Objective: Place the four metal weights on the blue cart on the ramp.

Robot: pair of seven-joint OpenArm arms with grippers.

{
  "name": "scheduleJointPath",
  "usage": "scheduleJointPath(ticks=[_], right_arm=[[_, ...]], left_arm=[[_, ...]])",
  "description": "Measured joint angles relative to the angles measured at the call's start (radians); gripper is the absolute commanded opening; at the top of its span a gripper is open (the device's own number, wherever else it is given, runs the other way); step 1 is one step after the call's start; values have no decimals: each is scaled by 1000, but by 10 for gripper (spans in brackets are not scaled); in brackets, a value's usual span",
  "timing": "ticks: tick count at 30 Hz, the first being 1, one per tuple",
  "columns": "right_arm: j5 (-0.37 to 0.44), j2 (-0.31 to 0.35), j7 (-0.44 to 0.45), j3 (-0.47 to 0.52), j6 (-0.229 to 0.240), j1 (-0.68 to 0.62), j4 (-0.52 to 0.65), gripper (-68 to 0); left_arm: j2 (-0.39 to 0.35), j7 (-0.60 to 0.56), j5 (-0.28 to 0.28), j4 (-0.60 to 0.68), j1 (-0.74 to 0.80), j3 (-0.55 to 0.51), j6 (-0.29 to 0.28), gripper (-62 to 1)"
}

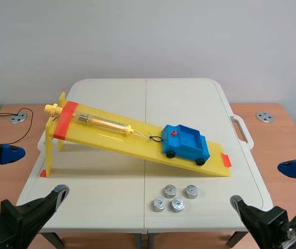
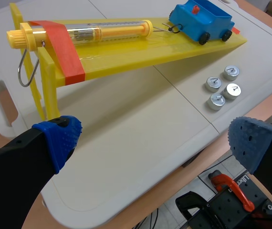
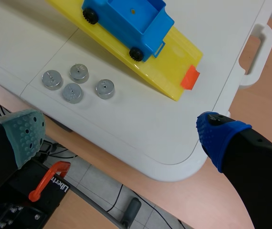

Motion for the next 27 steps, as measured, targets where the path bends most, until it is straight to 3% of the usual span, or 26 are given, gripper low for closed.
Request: scheduleJointPath(ticks=[19, 27], right_arm=[[-1, 0, 0, 0, 0, 0, 0, -16], [-39, 0, 0, 0, 0, 0, 0, -16]], left_arm=[[0, 0, 0, 0, 0, 0, 0, 14], [0, 0, 0, 0, 0, 0, 0, 14]])
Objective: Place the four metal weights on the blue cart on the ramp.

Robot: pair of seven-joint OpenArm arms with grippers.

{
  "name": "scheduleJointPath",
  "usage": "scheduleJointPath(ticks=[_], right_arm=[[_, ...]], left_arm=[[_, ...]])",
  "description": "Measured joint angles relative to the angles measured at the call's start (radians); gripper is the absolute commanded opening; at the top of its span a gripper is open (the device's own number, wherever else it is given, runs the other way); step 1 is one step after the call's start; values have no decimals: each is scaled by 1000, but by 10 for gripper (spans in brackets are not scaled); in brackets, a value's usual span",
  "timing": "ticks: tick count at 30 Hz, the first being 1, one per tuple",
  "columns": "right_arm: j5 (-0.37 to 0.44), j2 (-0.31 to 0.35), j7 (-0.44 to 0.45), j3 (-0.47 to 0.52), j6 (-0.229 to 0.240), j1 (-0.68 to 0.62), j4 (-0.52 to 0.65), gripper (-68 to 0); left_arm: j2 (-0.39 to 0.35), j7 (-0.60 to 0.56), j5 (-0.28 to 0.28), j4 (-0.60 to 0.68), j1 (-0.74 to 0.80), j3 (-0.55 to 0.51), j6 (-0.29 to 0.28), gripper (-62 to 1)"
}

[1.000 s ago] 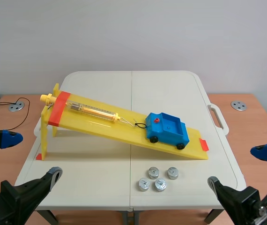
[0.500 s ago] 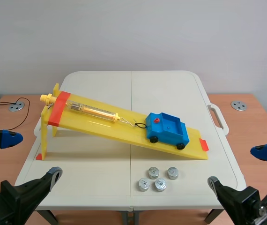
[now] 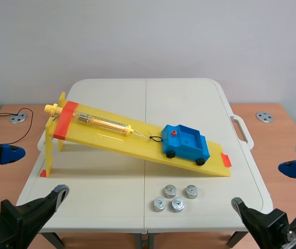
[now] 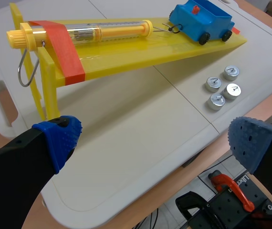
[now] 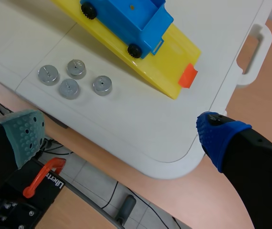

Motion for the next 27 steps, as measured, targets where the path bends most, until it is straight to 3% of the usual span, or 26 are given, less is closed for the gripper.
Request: scheduleJointPath(ticks=[21, 25, 26, 27], right_arm=[[-3, 0, -8, 0, 0, 17, 0, -16], [-3, -6, -41, 0, 2, 31, 0, -16], [-3, -9, -56, 0, 3, 37, 0, -16], [-3, -13, -71, 0, 5, 48, 0, -16]], left_arm=[[0, 59, 0, 0, -6, 0, 0, 14], [0, 64, 0, 0, -6, 0, 0, 14], [2, 66, 0, 0, -6, 0, 0, 10], [5, 71, 0, 0, -6, 0, 0, -32]])
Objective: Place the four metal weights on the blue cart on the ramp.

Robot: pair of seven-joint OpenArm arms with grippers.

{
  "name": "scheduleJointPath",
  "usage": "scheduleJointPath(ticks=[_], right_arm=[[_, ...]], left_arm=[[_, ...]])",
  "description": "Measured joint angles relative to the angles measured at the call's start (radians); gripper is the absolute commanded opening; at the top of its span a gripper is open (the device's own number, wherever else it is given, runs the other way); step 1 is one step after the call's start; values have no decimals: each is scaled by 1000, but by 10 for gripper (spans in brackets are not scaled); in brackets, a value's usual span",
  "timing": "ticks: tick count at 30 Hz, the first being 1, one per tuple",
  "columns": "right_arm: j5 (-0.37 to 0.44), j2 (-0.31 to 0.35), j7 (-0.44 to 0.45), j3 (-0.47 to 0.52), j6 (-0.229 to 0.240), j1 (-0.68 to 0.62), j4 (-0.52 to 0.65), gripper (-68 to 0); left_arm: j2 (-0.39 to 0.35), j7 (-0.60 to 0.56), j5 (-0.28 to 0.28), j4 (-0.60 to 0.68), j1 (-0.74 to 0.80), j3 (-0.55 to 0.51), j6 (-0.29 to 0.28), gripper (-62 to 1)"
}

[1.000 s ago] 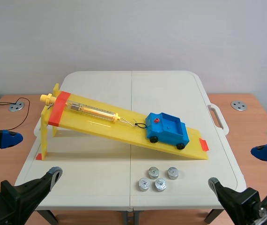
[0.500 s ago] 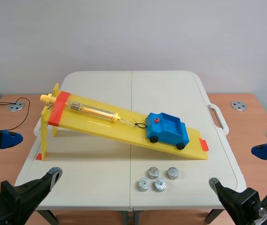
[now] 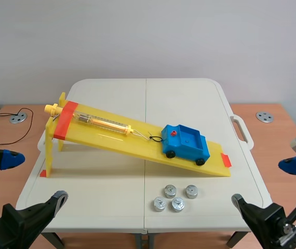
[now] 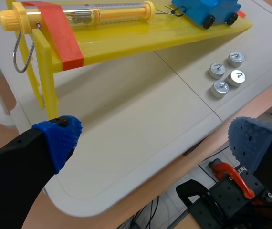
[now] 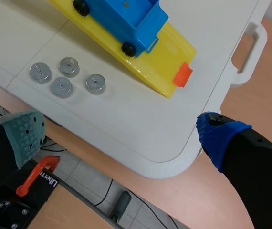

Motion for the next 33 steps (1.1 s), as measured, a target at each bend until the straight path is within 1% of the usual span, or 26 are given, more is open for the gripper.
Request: scheduleJointPath(ticks=[3, 5, 10, 14, 15, 17, 19, 23, 24, 29, 31, 33], right_arm=[[0, -19, -47, 0, 1, 34, 0, -16], [0, -31, -69, -8, -1, 57, 0, -16], [0, -50, -114, -72, -1, 109, 0, -17], [-21, -77, -145, -138, -1, 143, 0, -17], [-31, -85, -152, -153, -1, 151, 0, -28], [-45, -98, -154, -182, -1, 166, -1, -72], [-50, -111, -155, -206, -1, 180, -6, -128], [-54, -141, -158, -247, -1, 214, -49, -232], [-56, -148, -158, -257, -1, 222, -65, -241], [-58, -187, -158, -306, -1, 271, -150, -241], [-78, -206, -161, -323, -1, 293, -182, -267], [-105, -229, -162, -338, -1, 316, -214, -276]], left_arm=[[18, 14, 0, 0, 0, 0, 0, -181], [34, 26, 0, 0, 0, 0, 0, -258], [73, 58, 0, 0, -6, 0, 0, -359], [92, 86, 0, 0, -26, 0, 0, -488], [97, 95, 0, 0, -31, 0, 0, -521], [103, 105, 0, 0, -37, 0, 0, -584], [112, 117, 3, 0, -42, 0, 0, -582], [129, 117, 32, 0, -50, 0, 0, -582], [129, 117, 35, 0, -50, 0, 0, -582], [128, 117, 35, 0, -50, 0, 0, -582], [129, 117, 35, 0, -50, 0, 0, -582], [129, 117, 35, 0, -50, 0, 0, -582]])
